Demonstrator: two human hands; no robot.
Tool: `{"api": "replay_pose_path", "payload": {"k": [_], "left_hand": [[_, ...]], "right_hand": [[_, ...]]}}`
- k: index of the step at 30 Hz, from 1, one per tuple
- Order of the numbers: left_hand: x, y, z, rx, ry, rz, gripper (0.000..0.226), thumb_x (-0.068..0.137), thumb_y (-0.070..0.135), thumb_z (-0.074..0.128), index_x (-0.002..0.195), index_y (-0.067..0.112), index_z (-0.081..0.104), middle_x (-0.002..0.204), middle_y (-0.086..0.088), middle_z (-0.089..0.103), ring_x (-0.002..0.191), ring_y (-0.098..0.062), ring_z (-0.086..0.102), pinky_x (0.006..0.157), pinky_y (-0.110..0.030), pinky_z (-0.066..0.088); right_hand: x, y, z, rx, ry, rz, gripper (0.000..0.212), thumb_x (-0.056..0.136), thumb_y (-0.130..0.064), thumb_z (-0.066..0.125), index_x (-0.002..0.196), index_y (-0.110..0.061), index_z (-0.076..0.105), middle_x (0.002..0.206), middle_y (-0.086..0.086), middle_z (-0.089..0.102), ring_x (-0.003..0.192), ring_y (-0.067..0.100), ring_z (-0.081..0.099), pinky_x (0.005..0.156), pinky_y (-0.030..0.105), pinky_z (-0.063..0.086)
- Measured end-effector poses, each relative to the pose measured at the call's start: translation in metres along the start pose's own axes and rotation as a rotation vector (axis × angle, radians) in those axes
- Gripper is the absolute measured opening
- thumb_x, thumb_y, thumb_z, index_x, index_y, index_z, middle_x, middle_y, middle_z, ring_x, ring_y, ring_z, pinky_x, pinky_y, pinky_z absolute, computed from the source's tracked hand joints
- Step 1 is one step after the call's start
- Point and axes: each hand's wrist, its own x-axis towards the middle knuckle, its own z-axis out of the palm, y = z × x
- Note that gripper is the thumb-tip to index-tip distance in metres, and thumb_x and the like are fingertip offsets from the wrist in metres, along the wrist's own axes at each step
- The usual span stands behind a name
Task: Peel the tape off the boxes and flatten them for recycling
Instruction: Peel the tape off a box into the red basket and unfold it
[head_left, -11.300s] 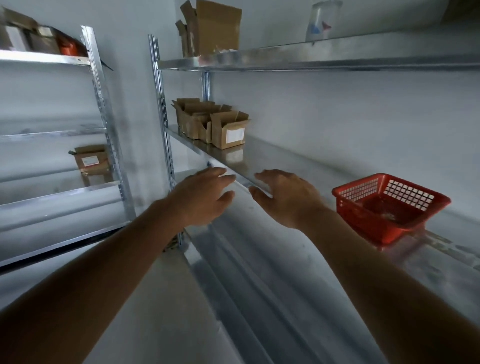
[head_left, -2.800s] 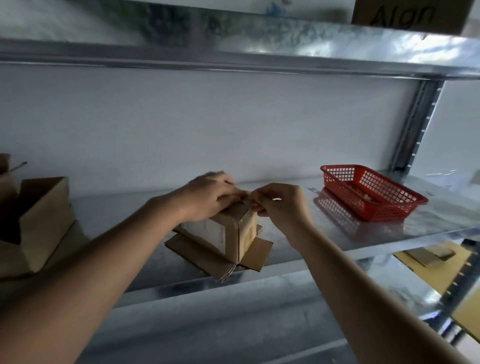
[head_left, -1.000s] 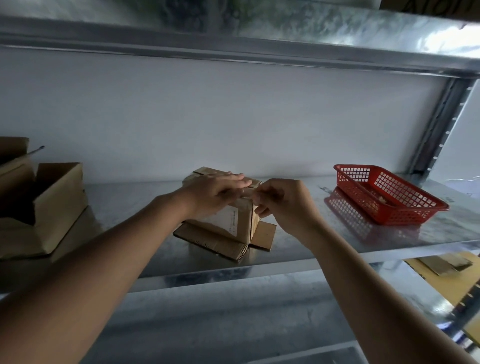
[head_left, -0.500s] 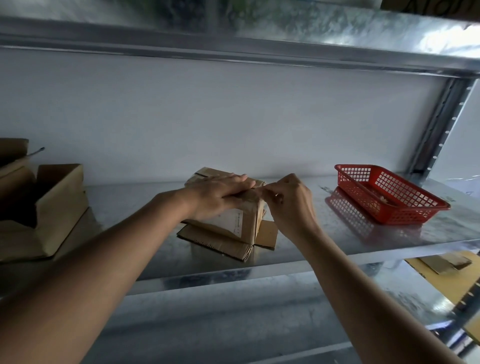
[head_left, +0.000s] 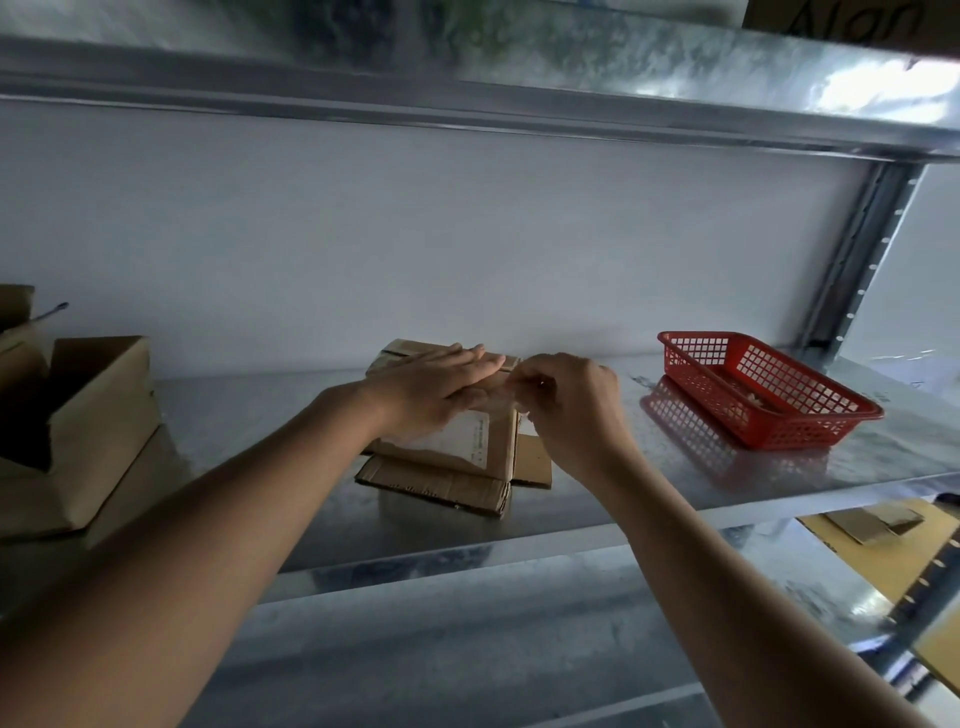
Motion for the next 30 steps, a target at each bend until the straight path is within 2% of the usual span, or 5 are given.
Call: {"api": "replay_pose_path", "payload": {"k": [6,12,17,22,30], "left_hand": [[0.006,0.001,0.001,-0.033,-0.014,-0.003,0.059,0.108,0.054,0.029,0.161,0.049,0.004,0.170,0.018,-0.004,0.157,-0.007,-0.007,0.126,-0.035,-0.001],[0.008,0.000,0.001,-0.029,-0.020,-0.005,0.060,0.107,0.058,0.028,0.161,0.050,0.003,0.170,0.019,-0.005,0.157,-0.007,-0.008,0.125,-0.035,-0.002],[0.009,0.003,0.002,-0.013,-0.015,-0.033,0.058,0.108,0.058,0.023,0.162,0.049,0.003,0.171,0.018,-0.004,0.157,-0.008,-0.006,0.126,-0.036,0.000],[0.011,0.004,0.001,-0.007,-0.028,-0.033,0.059,0.109,0.058,0.023,0.163,0.046,0.002,0.171,0.016,-0.006,0.157,-0.008,-0.008,0.125,-0.035,-0.003],[0.013,0.003,0.000,0.107,-0.077,-0.015,0.066,0.112,0.039,0.031,0.161,0.042,-0.013,0.170,0.011,-0.019,0.156,-0.013,-0.018,0.118,-0.033,-0.010]], "right_hand": [[-0.004,0.009,-0.002,0.664,0.015,0.407,0.029,0.077,-0.022,0.092,0.096,-0.021,0.071,0.075,0.006,0.076,0.066,0.025,0.077,0.059,0.036,0.063],[-0.004,0.017,0.005,0.227,0.096,0.246,0.008,0.086,-0.026,0.083,0.083,-0.021,0.079,0.069,-0.007,0.075,0.061,0.008,0.074,0.056,0.034,0.061],[-0.004,0.004,0.005,-0.040,0.046,0.006,0.030,0.080,-0.049,0.080,0.094,-0.023,0.080,0.087,-0.009,0.075,0.066,0.007,0.070,0.065,0.030,0.057],[-0.006,0.001,0.005,-0.304,0.001,-0.035,0.017,0.086,-0.023,0.081,0.101,-0.027,0.077,0.100,-0.004,0.072,0.087,0.022,0.067,0.069,0.039,0.057],[-0.005,-0.007,0.000,-0.334,-0.045,-0.095,0.018,0.100,-0.030,0.060,0.099,-0.024,0.077,0.095,-0.005,0.061,0.082,0.023,0.062,0.061,0.035,0.051]]}}
